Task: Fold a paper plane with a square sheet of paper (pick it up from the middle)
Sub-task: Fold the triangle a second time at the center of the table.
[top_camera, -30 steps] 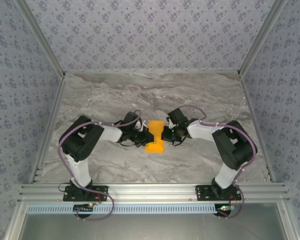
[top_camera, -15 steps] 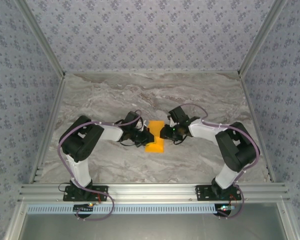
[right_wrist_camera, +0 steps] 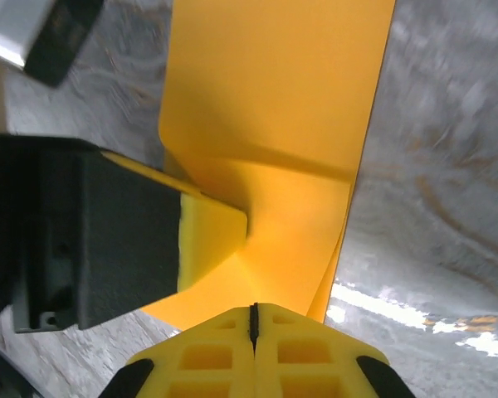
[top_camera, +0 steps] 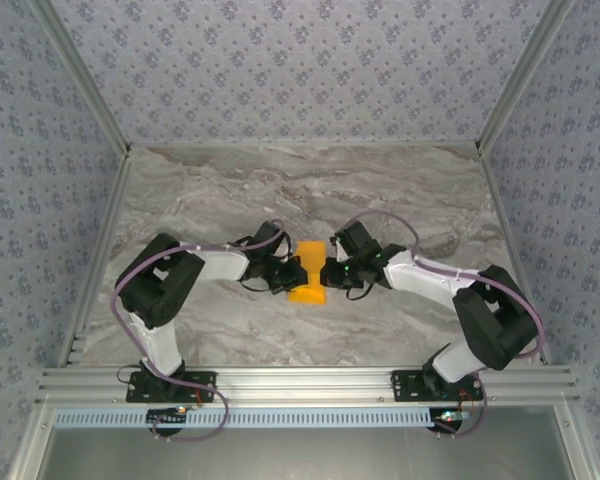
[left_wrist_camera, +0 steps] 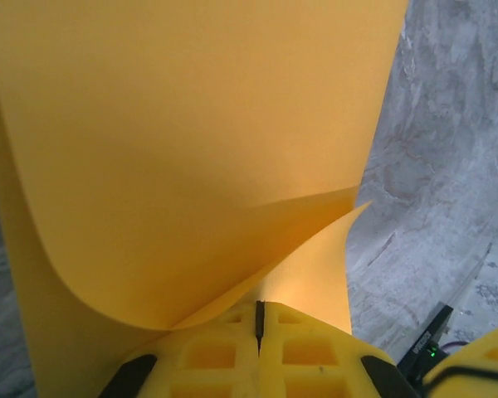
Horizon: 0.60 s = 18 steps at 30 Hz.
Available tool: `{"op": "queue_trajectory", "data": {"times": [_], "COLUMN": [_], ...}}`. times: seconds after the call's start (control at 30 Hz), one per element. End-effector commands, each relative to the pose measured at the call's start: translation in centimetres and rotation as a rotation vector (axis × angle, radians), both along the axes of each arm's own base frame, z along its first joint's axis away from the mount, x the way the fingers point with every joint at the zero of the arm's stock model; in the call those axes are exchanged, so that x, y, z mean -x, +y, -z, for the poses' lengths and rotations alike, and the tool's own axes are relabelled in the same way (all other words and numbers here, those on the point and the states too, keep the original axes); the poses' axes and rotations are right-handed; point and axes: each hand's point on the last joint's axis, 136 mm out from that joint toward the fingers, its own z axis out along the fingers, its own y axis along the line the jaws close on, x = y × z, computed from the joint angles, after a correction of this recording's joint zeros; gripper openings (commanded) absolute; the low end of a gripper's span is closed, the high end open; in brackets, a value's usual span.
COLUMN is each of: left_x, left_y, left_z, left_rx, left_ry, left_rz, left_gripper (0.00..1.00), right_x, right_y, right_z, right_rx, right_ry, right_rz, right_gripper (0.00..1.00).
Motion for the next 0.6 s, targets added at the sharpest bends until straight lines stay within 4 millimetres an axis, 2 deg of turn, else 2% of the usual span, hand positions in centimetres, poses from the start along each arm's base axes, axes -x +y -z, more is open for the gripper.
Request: {"op": "queue_trajectory", "data": {"times": [0.0,0.27,0.47,0.57], "left_x": [2.0,2.5,3.0,3.2], "left_y": [4.1,3.9,4.7,5.0], "left_z": [4.1,5.1,5.8,6.0], "left_rx": [-0.249,-0.241,-0.26,-0.272], "left_ry": [0.087,0.09,0.098,0.105], "left_rz": [-0.063,-0.064,-0.086,-0.092], "left_gripper": [0.0,0.0,0.0,0.0], "right_x": [1.0,1.8,2.5,2.9], "right_y": [1.0,1.7,0.7,0.0], "right_z": [1.2,3.1,4.8,5.1], "right_rx": [-0.006,0.037,0.105,0.132], "right_ry": [0.023,0.068,0.106,0.116], "right_rz": [-0.039,-0.055,-0.062,-0.058], "right_gripper": [0.05,0.02,0.02,0.02]}}
